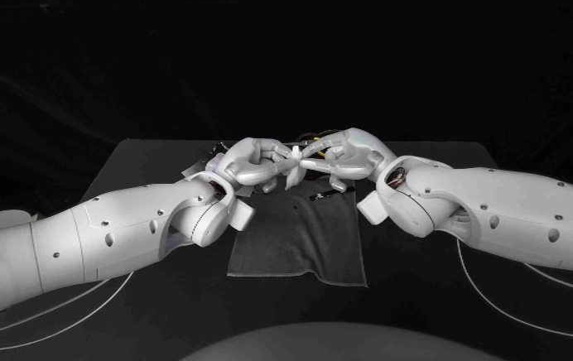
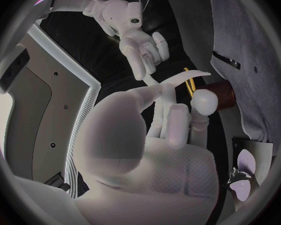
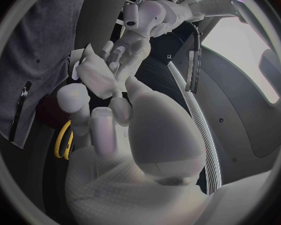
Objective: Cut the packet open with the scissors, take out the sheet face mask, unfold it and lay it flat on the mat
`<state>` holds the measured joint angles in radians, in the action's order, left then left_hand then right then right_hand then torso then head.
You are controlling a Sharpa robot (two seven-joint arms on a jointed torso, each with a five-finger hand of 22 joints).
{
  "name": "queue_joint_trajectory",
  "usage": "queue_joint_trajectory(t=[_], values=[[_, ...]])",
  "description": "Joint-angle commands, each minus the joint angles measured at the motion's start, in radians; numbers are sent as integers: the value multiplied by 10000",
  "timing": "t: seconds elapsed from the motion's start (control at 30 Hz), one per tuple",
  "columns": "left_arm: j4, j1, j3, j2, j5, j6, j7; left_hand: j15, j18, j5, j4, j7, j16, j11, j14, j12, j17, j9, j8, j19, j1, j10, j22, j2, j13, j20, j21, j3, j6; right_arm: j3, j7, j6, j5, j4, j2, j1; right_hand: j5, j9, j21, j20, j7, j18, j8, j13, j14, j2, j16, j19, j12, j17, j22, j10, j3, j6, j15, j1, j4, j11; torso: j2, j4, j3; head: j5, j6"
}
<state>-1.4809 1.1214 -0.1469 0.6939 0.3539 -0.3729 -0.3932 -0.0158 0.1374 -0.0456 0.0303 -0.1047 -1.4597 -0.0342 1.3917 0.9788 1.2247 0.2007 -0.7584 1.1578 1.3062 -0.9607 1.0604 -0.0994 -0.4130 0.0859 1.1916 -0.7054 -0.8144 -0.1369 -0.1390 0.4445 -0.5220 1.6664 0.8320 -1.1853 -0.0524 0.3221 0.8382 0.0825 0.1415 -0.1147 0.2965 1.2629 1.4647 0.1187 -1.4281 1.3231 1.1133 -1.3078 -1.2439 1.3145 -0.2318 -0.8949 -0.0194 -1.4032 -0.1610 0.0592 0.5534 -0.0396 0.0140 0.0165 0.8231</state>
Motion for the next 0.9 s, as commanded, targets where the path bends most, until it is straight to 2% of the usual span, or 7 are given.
queue_joint_trajectory(t=[0.03, 0.5, 0.6, 0.8, 0.9], values=[[-34, 7, 11, -14, 107, 261, -35, -70, -73, -24, -14, -16, 8, 16, -32, -44, -16, 101, -30, -10, -40, -98, -20, 52, 13, -18, -4, -34, -83, 6, -103, 210, -247, -2, -46, 3, 39, -14, -34, 65, 45, -143, -66, 0, 387, -5, 21, -7, 7, -831, -7, -69, -7, -41, 69, -109, 63, 3, 1, 1, 0, -2, -3], [-64, 7, 11, -12, 151, 302, -26, -71, -75, -24, -46, -16, 13, 17, -38, -75, -21, 101, -36, -7, -36, -97, -11, 28, 23, -22, 1, -38, -87, 6, 45, 235, -262, -73, -135, 4, 40, -33, -25, 69, 43, -142, -62, -13, 392, -64, 9, 0, 23, -841, -19, -68, -40, -133, 71, -110, 80, 6, -5, -6, -6, 18, 4], [-83, 7, 11, -12, 165, 309, -27, -71, -73, -24, -55, -17, 14, 17, -39, -84, -22, 102, -40, -15, -36, -98, -19, 21, 26, -23, -6, -39, -91, 6, 73, 222, -263, -80, -168, 4, 39, -32, 54, 64, -2, -134, -12, 1, 419, -138, -41, 36, 79, -896, -60, -31, -84, -286, 51, -124, 96, -28, 0, -9, -10, 20, 8], [-106, 8, 11, -11, 179, 323, -26, -71, -73, -24, -55, -17, 14, 17, -39, -84, -22, 102, -40, -15, -36, -98, -19, 21, 26, -23, -6, -39, -91, 6, 127, 239, -303, -94, -203, 4, 38, 11, 368, -32, -216, -98, 220, 79, 520, -367, -200, 189, 286, -1075, -213, 132, -312, -813, -83, -311, 253, -206, -3, -13, -11, 12, 21], [-115, 8, 11, -7, 181, 335, -23, -71, -77, -24, -64, -18, 20, 18, -47, -96, -34, 104, -47, -4, -42, -103, -3, 8, 30, -24, 5, -35, -97, 7, 152, 271, -336, -94, -208, 4, 38, 16, 499, -83, -279, -76, 278, 97, 556, -409, -251, 254, 346, -1135, -277, 194, -403, -941, -133, -370, 335, -263, -3, -9, -13, 11, 35]])
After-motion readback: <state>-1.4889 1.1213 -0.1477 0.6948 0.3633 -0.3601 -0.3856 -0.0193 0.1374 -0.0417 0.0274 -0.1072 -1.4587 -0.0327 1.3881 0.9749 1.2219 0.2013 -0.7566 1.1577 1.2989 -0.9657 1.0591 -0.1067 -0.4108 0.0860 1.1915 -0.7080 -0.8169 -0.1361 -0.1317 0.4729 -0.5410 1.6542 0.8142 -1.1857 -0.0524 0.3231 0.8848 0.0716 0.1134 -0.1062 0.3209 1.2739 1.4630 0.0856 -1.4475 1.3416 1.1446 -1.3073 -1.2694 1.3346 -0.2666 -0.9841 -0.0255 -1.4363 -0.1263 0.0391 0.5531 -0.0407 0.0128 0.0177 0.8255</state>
